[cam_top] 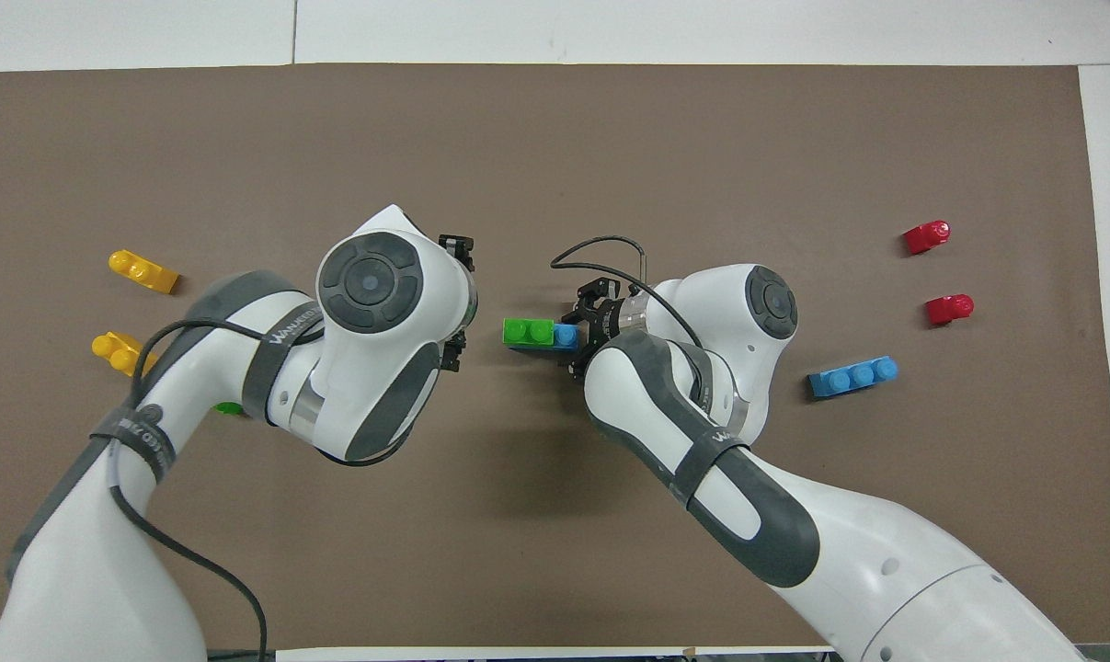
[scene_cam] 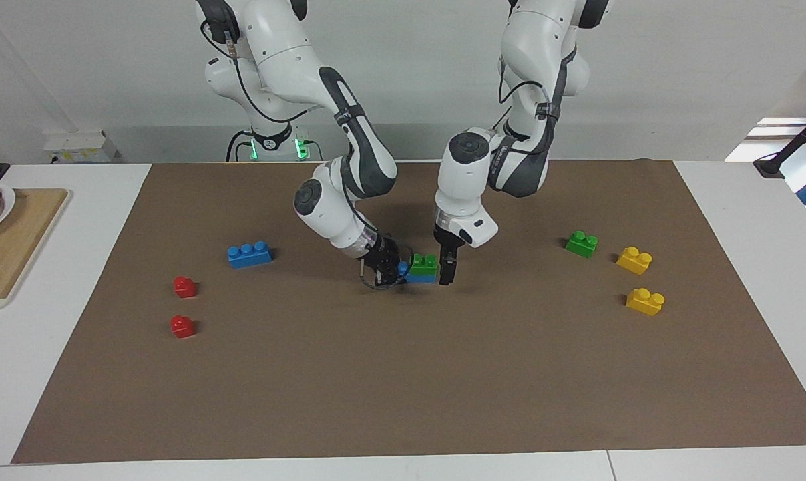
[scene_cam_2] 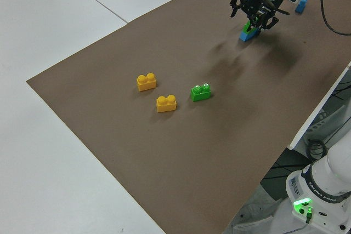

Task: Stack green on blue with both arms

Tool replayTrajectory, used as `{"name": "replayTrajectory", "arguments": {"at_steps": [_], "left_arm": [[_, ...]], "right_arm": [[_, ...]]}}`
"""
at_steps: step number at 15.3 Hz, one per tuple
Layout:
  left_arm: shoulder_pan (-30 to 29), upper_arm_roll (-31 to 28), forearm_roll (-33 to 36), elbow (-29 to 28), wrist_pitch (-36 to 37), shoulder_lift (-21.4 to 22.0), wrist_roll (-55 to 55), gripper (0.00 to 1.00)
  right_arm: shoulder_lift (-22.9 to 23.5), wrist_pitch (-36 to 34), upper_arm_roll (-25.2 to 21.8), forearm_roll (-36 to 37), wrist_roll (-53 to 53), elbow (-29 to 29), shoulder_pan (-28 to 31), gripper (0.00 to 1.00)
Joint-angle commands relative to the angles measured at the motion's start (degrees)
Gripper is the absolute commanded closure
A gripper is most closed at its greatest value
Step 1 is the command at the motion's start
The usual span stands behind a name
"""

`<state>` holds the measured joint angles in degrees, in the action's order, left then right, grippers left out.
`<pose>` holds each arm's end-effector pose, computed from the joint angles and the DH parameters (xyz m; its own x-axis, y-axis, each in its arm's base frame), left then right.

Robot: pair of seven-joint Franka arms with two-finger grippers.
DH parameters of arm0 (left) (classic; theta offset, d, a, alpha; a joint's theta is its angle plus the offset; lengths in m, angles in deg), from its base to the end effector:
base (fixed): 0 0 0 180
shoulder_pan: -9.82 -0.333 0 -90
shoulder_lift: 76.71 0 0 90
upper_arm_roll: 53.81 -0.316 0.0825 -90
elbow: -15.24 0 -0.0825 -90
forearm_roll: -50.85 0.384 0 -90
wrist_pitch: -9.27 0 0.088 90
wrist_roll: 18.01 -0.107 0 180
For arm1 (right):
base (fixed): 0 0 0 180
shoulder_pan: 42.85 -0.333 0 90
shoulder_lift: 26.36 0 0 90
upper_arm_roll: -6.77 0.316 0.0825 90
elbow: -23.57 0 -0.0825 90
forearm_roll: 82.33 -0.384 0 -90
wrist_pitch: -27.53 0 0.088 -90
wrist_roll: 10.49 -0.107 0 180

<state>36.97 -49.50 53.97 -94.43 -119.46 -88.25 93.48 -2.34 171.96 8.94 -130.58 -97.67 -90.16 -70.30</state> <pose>0.5277 -0.3187 0.4035 0.2026 0.9791 -0.0187 0.9710 -0.1983 0.1336 0.5436 0.3000 0.2612 -0.1087 -0.8502 -0.5151 -0.9940 0.0966 0.0503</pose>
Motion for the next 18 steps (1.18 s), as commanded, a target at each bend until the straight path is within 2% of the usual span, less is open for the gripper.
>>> {"name": "replayTrajectory", "arguments": {"at_steps": [1,4,6,9,12,16,18], "left_arm": [[-3.6,0.3,0.5,-0.9,4.3,5.1,-5.6,0.00],[-8.1,0.3,0.5,0.3,7.2,6.7,-14.1,0.00],[-11.4,0.0,0.4,1.8,8.9,6.8,-19.7,0.00],[-16.4,-0.1,0.4,1.9,9.9,9.2,-31.4,0.00],[-21.7,-0.2,0.0,1.9,13.6,11.6,-53.1,0.00],[-26.6,-0.4,-0.3,2.3,17.3,13.5,-76.2,0.00],[-28.0,-0.5,-0.4,3.5,18.9,13.7,-85.9,0.00]], "right_arm": [[0.6,1.7,-0.3,-1.7,2.6,-0.1,0.8,0.09],[-2.6,-1.5,-0.7,-1.0,3.1,0.0,3.6,0.02],[-5.2,-8.0,-0.9,0.9,4.8,1.2,8.4,0.00],[-6.4,-17.8,-0.8,10.1,10.4,6.3,15.6,0.00],[-6.6,-26.1,-0.7,19.8,23.4,12.6,19.1,0.00],[-8.5,-33.1,-0.9,23.3,46.1,15.8,24.2,0.00],[-10.2,-36.5,-0.9,28.4,54.1,17.0,25.8,0.00]]}}
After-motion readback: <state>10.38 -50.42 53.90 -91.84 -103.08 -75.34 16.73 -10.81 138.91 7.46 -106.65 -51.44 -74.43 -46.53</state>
